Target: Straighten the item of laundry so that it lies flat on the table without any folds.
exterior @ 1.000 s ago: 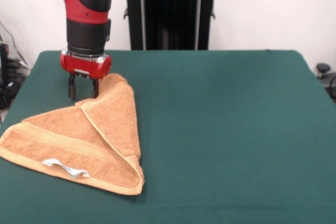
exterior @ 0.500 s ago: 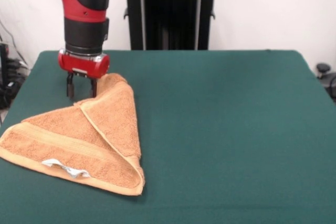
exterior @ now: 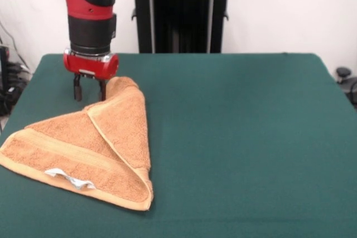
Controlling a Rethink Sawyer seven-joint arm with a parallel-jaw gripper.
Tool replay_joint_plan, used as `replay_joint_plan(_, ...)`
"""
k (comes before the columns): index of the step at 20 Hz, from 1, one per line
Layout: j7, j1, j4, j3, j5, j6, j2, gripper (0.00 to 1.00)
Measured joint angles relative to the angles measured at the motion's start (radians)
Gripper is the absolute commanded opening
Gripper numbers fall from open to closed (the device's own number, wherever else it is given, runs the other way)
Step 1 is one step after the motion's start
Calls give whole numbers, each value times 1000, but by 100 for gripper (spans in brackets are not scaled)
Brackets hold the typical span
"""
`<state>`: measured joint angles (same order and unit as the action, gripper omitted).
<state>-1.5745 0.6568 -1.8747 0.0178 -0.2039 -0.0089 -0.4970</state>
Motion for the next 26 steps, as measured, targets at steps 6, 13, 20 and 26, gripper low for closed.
replay_joint_plan(6,0,-12,3,2,0,14,-5,100)
replay_joint_plan(13,0,-33,9,2,4,28,-5,100)
replay_joint_plan(20,0,-52,27,3,5,71,-7,100)
replay_joint_plan(26,0,-49,32,8,5,73,-5,100)
